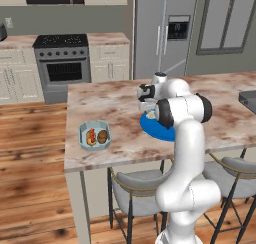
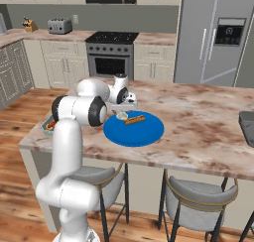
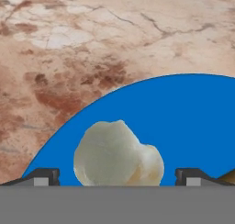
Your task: Place one cooked food and one vegetable from the large plate to each tupperware container.
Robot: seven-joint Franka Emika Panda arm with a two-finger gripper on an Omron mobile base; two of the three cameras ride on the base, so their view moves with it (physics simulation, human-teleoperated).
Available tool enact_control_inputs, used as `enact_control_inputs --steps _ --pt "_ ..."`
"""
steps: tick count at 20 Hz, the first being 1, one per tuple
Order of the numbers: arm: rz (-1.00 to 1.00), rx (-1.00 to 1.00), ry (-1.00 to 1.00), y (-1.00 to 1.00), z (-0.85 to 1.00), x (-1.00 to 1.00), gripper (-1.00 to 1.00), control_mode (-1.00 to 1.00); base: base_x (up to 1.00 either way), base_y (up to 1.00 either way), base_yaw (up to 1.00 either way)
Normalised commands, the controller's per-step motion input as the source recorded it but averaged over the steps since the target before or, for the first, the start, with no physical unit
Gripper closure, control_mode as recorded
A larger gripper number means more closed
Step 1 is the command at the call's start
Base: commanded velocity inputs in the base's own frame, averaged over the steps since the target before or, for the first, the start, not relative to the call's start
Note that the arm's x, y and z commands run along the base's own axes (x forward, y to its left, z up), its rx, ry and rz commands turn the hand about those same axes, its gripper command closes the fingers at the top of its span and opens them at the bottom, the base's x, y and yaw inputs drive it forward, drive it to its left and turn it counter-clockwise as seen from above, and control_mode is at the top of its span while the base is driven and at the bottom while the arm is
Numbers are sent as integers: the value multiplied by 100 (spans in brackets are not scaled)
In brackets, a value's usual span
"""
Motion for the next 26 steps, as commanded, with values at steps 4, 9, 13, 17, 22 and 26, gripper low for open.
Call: enact_control_inputs --steps 4,9,13,17,22,26 --pt "0 0 2 0 -6 0 -100 -100 0 0 0" --pt "0 0 2 0 -16 1 -100 -100 0 0 0" --pt "0 0 6 0 -15 0 -100 -100 0 0 0" --pt "0 0 4 -4 -18 0 -100 -100 0 0 0" --pt "0 0 5 0 -11 0 -100 -100 0 0 0" --pt "0 0 6 0 -13 0 -100 -100 0 0 0"
